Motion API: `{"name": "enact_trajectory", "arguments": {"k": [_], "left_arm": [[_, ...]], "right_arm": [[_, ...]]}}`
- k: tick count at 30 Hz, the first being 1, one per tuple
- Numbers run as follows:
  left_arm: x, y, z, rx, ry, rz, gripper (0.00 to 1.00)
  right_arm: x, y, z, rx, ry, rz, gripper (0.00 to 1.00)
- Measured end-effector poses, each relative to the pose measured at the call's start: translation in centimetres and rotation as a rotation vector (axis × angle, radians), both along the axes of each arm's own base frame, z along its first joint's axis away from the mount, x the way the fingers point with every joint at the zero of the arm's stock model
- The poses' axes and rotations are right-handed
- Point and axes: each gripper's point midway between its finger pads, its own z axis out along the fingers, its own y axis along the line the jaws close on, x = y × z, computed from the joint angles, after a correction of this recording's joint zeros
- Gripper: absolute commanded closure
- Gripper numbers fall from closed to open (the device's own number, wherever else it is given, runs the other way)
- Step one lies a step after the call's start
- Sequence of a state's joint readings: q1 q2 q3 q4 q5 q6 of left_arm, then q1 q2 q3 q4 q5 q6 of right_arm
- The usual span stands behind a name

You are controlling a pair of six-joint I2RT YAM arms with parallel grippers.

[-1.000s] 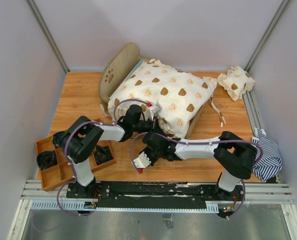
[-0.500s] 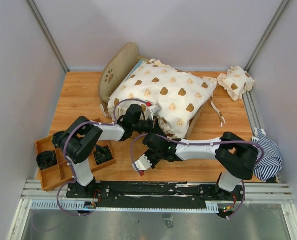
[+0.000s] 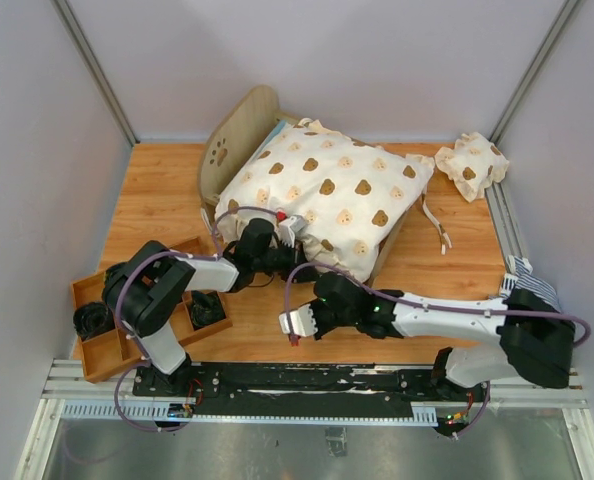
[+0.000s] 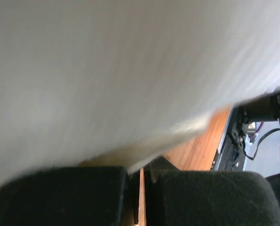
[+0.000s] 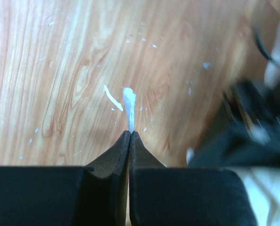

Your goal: Set up the pet bed

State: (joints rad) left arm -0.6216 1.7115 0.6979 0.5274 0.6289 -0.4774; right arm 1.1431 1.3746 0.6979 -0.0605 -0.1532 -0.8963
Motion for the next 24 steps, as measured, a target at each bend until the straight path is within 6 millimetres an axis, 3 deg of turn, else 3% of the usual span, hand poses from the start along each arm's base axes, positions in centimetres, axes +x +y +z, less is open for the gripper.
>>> {"name": "enact_trajectory", "arguments": {"k": [4,9,15,19,22,24], "left_arm": [[-1.8,1.4,-1.6,0.048,0.02,0.034,1.0],[-4.5,1.9,-2.5,0.06,0.032,0.044,0.98],[-5.6,2.0,-3.2,0.052,0.033,0.073,0.99],[-6.5,1.2,-4.1,0.041,0.039,0.072,0.86],[-6.6,1.1,-4.6,0.046,0.043,0.091,0.64],[-6.7,1.2,-4.7,0.053,0.042,0.101,0.57]], "right_arm": [[0.0,-1.6,1.7,0.183,0.056,-0.215,1.0],[-0.1,-4.4,1.7,0.344,0.148,-0.473,1.0],[0.9,-7.2,2.6,0.506,0.2,-0.737,1.0],[1.7,-9.1,2.4,0.573,0.193,-0.877,1.0],[2.0,-10.2,1.9,0.592,0.197,-0.949,1.0],[2.2,-10.6,1.7,0.602,0.2,-0.981,1.0]]}}
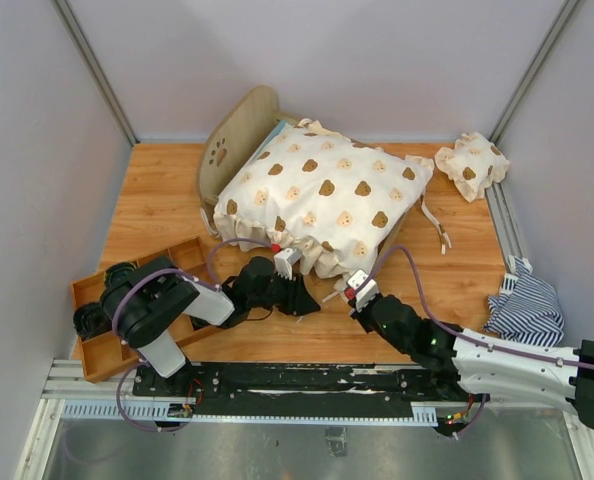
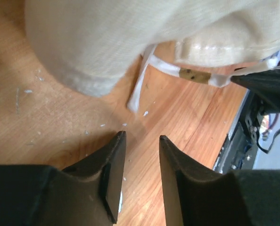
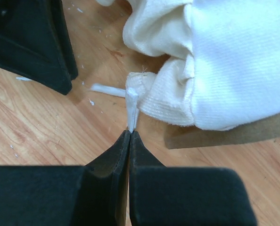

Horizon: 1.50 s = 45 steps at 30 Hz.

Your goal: Set up the pet bed

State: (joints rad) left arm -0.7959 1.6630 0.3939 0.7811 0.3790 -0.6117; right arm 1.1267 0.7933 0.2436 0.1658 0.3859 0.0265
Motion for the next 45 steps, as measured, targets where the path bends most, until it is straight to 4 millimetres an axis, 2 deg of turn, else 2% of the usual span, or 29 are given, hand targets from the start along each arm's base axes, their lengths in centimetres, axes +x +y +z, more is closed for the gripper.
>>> {"name": "enact_trajectory", "arguments": {"k": [3,7,11,14,18,22,25,26,27,30,31,34,37,43,45], "left_arm": [[0.2,-0.1,1.4,-0.015,-0.045,0.024,0.52],[0.9,-0.6,5.8,-0.083,-0.187,0.064,0.52],[0.6,-1.7,8.1,-0.1,-0.316,0.041,0.53],[0.1,-3.0,7.9,-0.066,-0.39,-0.013,0.54],[0.1,-4.2,6.4,0.01,-0.478,-0.075,0.51],[1.1,-5.2,5.3,0.077,-0.546,-0.09,0.49],[2.4,-5.9,5.2,0.111,-0.586,-0.062,0.49],[2.9,-6.1,5.3,0.12,-0.598,-0.048,0.5],[3.4,-6.3,5.4,0.131,-0.612,-0.032,0.56],[4.8,-6.7,5.6,0.158,-0.646,0.015,0.9],[5.1,-6.7,5.6,0.168,-0.654,0.026,0.97],[5.3,-6.4,5.7,0.186,-0.671,0.041,1.0],[5.1,-5.9,6.6,0.174,-0.683,0.05,1.0],[4.3,-5.0,10.9,0.076,-0.709,0.088,1.0],[4.2,-4.8,11.7,0.052,-0.709,0.097,1.0]], "right_arm": [[0.1,-0.3,0.0,0.016,0.006,-0.024,1.0],[0.2,-0.5,0.2,0.037,0.003,-0.039,1.0],[0.1,-0.7,0.3,0.06,0.002,-0.05,1.0],[0.0,-0.8,0.3,0.078,0.005,-0.056,1.0],[-0.1,-1.2,-0.1,0.103,0.016,-0.073,1.0],[-0.1,-1.6,-0.7,0.102,0.027,-0.093,1.0],[-0.1,-1.8,-0.9,0.104,0.028,-0.106,1.0],[0.0,-1.8,-0.8,0.108,0.029,-0.111,1.0],[0.0,-1.8,-0.8,0.112,0.028,-0.115,1.0],[0.1,-1.8,-0.6,0.124,0.025,-0.124,1.0],[0.2,-1.8,-0.6,0.125,0.024,-0.127,1.0],[0.3,-1.9,-0.5,0.124,0.019,-0.136,1.0],[0.5,-2.2,-0.5,0.116,0.009,-0.149,1.0],[0.7,-2.5,-1.4,0.053,0.009,-0.16,1.0],[0.8,-2.4,-1.5,0.037,0.015,-0.161,1.0]]}}
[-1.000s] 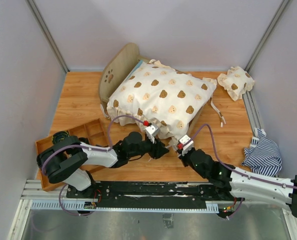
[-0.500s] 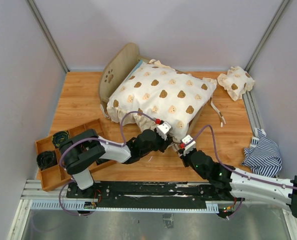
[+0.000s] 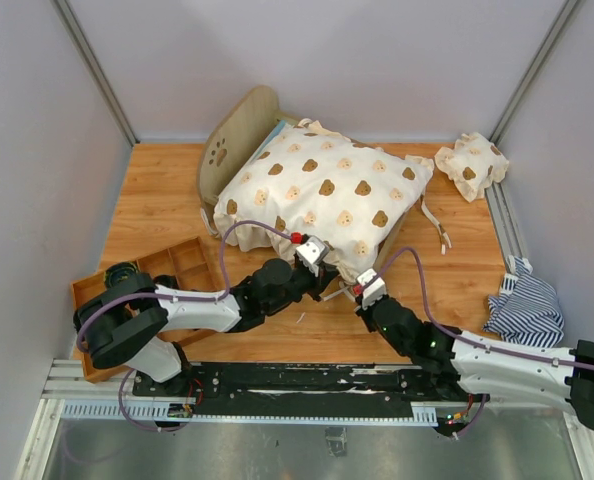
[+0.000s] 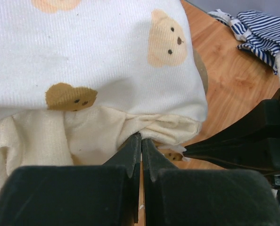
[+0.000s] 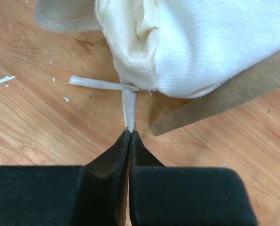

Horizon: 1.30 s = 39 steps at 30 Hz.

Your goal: Set up the pet bed

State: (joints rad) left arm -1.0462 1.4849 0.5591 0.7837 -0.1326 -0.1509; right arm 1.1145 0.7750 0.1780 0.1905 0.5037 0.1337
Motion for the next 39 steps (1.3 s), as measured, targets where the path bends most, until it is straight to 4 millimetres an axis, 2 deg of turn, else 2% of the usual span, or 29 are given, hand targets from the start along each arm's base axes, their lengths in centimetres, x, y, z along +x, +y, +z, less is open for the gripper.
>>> {"name": "enact_trajectory", "arguments": {"k": [14,20,26,30,34,36,39], "left_arm": [[-0.4,0.1,0.2,-0.028,0.053,0.005,1.0],[-0.3,0.2,-0.1,-0.023,0.084,0.022,1.0],[0.2,-0.1,0.4,-0.045,0.133,0.047,0.98],[0.9,-0.3,0.9,-0.051,0.154,0.077,0.9],[1.7,-0.1,0.7,-0.06,0.221,0.115,0.72],[2.1,0.5,0.2,-0.077,0.284,0.148,0.64],[2.8,2.3,-0.2,-0.121,0.371,0.204,0.58]], "right_arm": [[2.0,2.0,2.3,-0.005,-0.027,-0.056,1.0],[2.6,2.8,2.0,-0.117,-0.141,0.065,1.0],[2.8,2.9,1.8,-0.259,-0.256,0.188,1.0],[2.6,3.5,2.7,-0.297,-0.341,0.282,1.0],[2.5,3.9,3.8,-0.326,-0.419,0.341,1.0],[2.6,3.7,4.1,-0.329,-0.441,0.358,1.0],[2.8,3.4,4.4,-0.33,-0.463,0.375,1.0]]}}
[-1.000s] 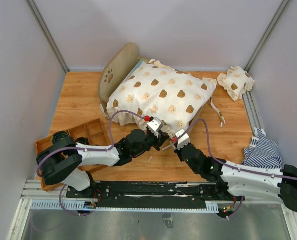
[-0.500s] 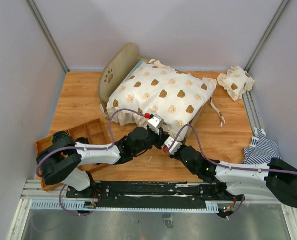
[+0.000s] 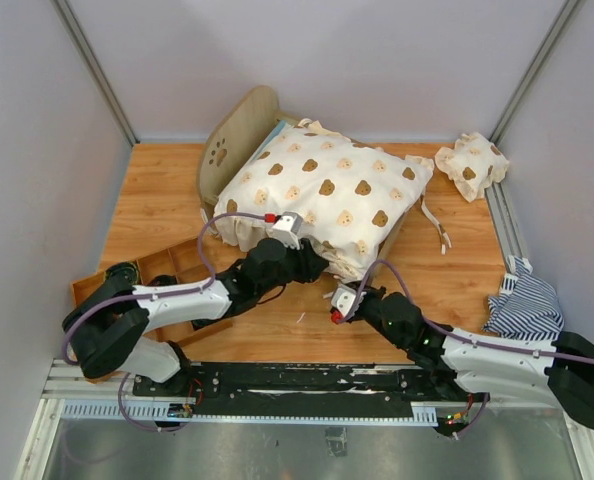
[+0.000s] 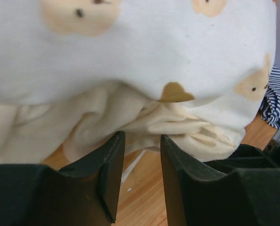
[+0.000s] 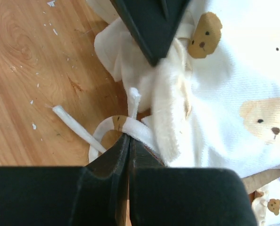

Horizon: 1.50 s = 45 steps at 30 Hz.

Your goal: Set up the pet bed

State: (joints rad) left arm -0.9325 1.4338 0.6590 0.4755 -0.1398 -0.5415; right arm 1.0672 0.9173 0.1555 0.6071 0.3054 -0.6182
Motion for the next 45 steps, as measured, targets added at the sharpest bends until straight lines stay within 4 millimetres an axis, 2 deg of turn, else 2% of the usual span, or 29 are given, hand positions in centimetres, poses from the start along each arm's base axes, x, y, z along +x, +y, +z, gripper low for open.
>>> {"name": "enact_trajectory", "arguments": {"k": [3,7,11,14,22,25,28,39,45], "left_arm": [[-0.5,2.1,-0.1,-0.032,0.034,0.031,0.59],[-2.7,3.2,-0.2,-0.057,0.009,-0.04,0.59],[-5.3,4.1,-2.2,-0.059,-0.019,-0.136,0.58],[-6.4,3.6,-2.7,-0.057,-0.026,-0.216,0.6],[-8.0,0.8,-0.6,-0.159,-0.091,-0.395,0.68],[-7.9,0.4,-0.6,-0.182,-0.095,-0.401,0.74],[-7.2,0.5,-0.7,-0.185,-0.091,-0.359,0.75],[-4.2,1.1,0.9,-0.201,-0.131,-0.195,0.7],[-3.2,0.8,1.2,-0.197,-0.137,-0.159,0.69]], "right_arm": [[0.0,0.1,0.0,-0.01,-0.009,0.022,1.0],[-0.2,0.3,0.3,-0.007,-0.019,0.045,1.0],[-0.2,0.5,0.7,0.008,-0.023,0.059,1.0],[-0.1,0.6,0.7,0.014,-0.023,0.063,1.0],[-0.5,1.1,0.1,0.004,-0.007,0.112,1.0],[-0.8,1.4,0.2,0.006,-0.008,0.138,1.0],[-1.0,1.5,0.3,0.006,-0.017,0.156,1.0],[-1.3,1.8,-0.3,-0.041,-0.03,0.203,1.0],[-1.4,1.9,0.3,-0.039,-0.058,0.221,1.0]]}}
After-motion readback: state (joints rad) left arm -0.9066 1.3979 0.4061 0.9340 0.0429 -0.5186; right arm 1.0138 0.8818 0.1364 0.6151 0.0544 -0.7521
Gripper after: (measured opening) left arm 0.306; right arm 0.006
